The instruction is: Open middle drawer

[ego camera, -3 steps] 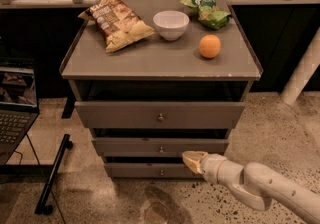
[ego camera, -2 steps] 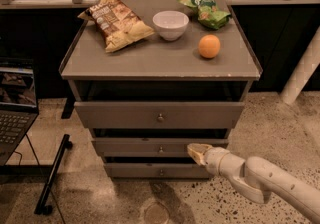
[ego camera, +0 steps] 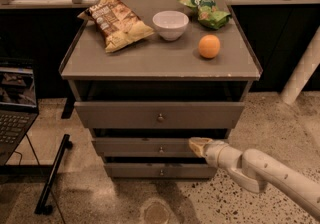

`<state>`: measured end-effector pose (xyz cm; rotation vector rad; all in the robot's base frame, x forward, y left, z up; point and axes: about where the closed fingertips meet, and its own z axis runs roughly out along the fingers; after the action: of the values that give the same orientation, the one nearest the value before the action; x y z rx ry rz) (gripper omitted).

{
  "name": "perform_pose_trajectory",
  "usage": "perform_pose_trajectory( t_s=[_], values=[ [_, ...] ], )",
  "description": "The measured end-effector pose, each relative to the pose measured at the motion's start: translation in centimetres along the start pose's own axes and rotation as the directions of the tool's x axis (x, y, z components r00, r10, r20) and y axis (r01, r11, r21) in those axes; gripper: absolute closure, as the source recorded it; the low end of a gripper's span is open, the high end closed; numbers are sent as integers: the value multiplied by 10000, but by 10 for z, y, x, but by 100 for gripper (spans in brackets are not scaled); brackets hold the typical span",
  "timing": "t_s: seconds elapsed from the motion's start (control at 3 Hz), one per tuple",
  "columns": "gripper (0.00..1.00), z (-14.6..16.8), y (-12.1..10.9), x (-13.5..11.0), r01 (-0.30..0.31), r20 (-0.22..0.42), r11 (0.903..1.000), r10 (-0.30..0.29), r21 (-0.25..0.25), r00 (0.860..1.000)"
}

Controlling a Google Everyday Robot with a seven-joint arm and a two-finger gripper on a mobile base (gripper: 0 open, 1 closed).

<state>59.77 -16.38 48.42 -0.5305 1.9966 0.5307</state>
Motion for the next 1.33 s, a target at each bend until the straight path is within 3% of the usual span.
perform_pose_trajectory(
  t_s=[0.33, 0.67, 1.33],
  values=[
    [100, 6, -33, -7, 26, 118, 9980, -33, 639, 9999],
    [100, 8, -68, -10, -178, 238, 9893, 145, 1447, 9996],
    [100, 14, -70, -6, -286, 180, 9867, 260, 1599, 9995]
  ],
)
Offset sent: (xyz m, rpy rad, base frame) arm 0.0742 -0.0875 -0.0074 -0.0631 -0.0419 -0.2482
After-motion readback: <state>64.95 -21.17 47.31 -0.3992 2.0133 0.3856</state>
